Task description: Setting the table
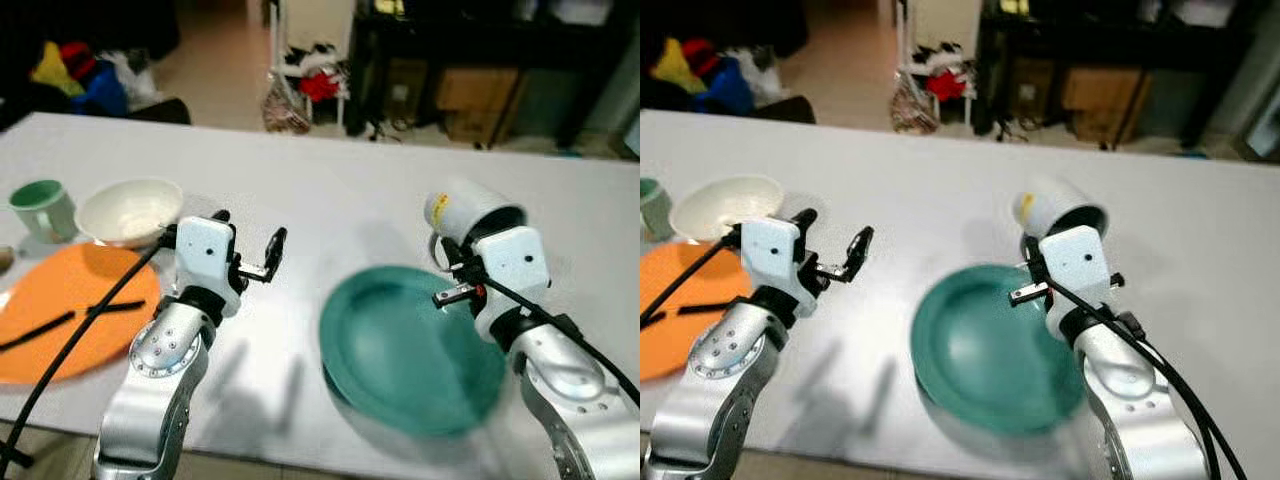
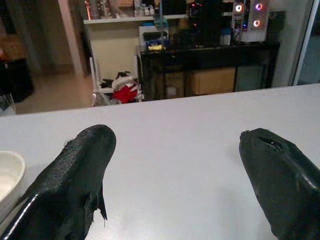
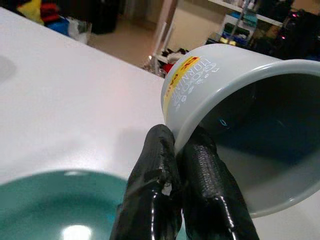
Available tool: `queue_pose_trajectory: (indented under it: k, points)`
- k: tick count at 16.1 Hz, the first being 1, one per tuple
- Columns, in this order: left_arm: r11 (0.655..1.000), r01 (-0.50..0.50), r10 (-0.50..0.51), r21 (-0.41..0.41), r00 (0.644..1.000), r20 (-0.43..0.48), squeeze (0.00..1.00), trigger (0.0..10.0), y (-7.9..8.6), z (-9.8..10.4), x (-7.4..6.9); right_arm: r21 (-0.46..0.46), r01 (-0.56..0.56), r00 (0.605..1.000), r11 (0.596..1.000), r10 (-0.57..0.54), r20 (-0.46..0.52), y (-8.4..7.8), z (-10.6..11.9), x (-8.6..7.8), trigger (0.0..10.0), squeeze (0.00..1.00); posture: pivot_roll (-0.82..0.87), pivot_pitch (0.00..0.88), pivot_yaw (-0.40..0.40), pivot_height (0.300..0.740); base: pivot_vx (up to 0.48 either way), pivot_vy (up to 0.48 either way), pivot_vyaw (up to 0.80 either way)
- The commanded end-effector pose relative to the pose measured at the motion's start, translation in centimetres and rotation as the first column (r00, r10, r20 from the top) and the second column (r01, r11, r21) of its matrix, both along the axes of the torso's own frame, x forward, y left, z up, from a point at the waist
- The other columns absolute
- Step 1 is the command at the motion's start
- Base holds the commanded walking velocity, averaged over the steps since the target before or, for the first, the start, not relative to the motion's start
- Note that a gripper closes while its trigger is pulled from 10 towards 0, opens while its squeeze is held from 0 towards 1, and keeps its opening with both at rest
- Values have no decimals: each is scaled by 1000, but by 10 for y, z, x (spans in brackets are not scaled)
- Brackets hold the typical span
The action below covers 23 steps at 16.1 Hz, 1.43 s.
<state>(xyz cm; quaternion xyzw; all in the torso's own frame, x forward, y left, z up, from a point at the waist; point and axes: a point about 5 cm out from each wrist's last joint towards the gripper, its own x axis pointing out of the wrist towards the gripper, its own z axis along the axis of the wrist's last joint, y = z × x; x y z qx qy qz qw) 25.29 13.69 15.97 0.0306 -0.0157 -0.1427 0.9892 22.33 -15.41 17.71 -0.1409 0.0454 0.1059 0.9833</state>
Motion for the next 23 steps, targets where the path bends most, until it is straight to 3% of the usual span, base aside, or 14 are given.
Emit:
queue_pose_trajectory:
  k: [1, 6, 9, 10, 11, 12, 14, 15, 16, 18, 19, 23]
  points:
    - [1000, 20, -20, 1, 1000, 10, 0, 10000, -5, 3, 0, 6, 0, 1000, 1000, 0, -3, -3, 0, 3, 10000, 0, 28, 0, 16, 740, 349, 0, 0]
    - [1000, 15, -15, 8, 1000, 17, 0, 10000, -4, 5, 1, 25, -17, 1000, 1000, 17, -14, -8, 3, 12, 10000, 0, 40, 0, 9, 740, 348, 0, 0]
    - [997, 51, -52, 51, 999, 14, 0, 10000, -5, 8, 4, -34, -110, 993, 993, 109, -39, -12, 11, 24, 10000, 0, 33, 0, 16, 740, 0, 0, 0]
    - [992, 97, -98, 87, 995, 8, 0, 10000, -7, 9, 5, -95, -240, 967, 966, 228, -115, -12, 13, 31, 10000, 0, 31, 0, 19, 740, 0, 0, 0]
    - [988, 117, -118, 100, 993, 6, 0, 10000, -8, 10, 6, -113, -282, 954, 953, 265, -144, -12, 14, 33, 10000, 0, 36, 0, 17, 740, 0, 0, 0]
    - [972, 192, -193, 138, 981, -10, 0, 10000, -8, 14, 7, -150, -401, 904, 904, 363, -225, -15, 15, 41, 10000, 0, 39, 1, 16, 740, 0, 0, 0]
    - [955, 249, -247, 163, 969, -30, 0, 10000, -7, 17, 9, -187, -495, 852, 849, 432, -296, -18, 19, 51, 10000, 0, 36, 6, 18, 740, 0, 0, 0]
    - [933, 313, -309, 180, 950, -52, 0, 10000, -7, 20, 11, -219, -579, 795, 785, 485, -365, -22, 23, 63, 10000, 0, 36, 7, 22, 740, 0, 0, 0]
    - [924, 338, -332, 181, 941, -62, 0, 10000, -7, 21, 12, -229, -607, 773, 761, 499, -391, -23, 24, 68, 10000, 0, 37, 7, 22, 740, 0, 0, 0]
    - [847, 481, -460, 226, 876, -144, 0, 10000, -11, 20, 14, -225, -741, 630, 632, 540, -558, -30, 20, 81, 10000, 0, 51, 5, 13, 740, 0, 0, 0]
    - [816, 524, -495, 244, 852, -171, 0, 10000, -11, 19, 14, -218, -776, 582, 592, 538, -610, -33, 18, 83, 10000, 0, 51, 9, 16, 740, 0, 0, 0]
    - [726, 630, -572, 277, 776, -266, 0, 10000, -4, 20, 15, -194, -831, 483, 522, 501, -719, -36, 11, 104, 10000, 0, 55, 19, 29, 740, 0, 0, 0]
